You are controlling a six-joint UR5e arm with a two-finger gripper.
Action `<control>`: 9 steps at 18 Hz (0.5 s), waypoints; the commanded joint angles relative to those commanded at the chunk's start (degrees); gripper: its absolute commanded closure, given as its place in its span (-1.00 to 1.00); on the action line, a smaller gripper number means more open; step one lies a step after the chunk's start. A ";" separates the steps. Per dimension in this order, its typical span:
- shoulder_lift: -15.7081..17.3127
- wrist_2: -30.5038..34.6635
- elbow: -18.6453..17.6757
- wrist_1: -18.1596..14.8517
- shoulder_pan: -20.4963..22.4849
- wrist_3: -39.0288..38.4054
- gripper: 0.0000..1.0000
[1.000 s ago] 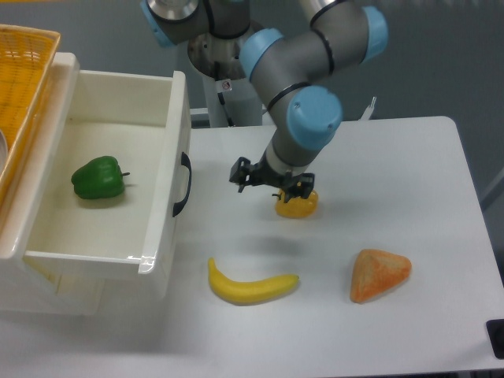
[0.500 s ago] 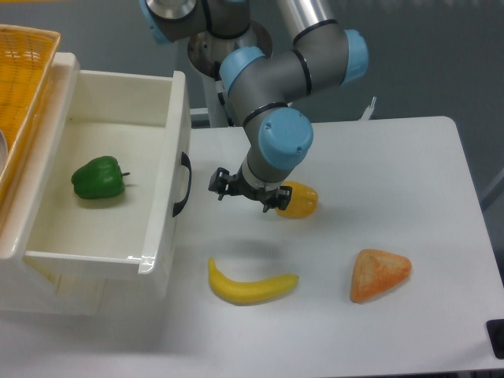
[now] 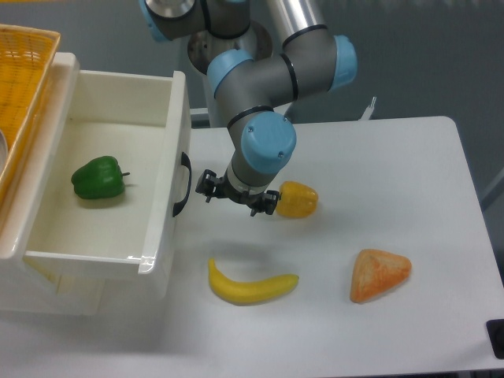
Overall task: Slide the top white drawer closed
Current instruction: 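Swing the gripper toward the open drawer's front panel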
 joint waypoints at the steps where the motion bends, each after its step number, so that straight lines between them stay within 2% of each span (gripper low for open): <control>1: 0.09 -0.44 0.00 0.00 0.00 0.00 -1.00; 9: 0.35 -2.02 0.18 0.09 -1.05 0.00 -1.00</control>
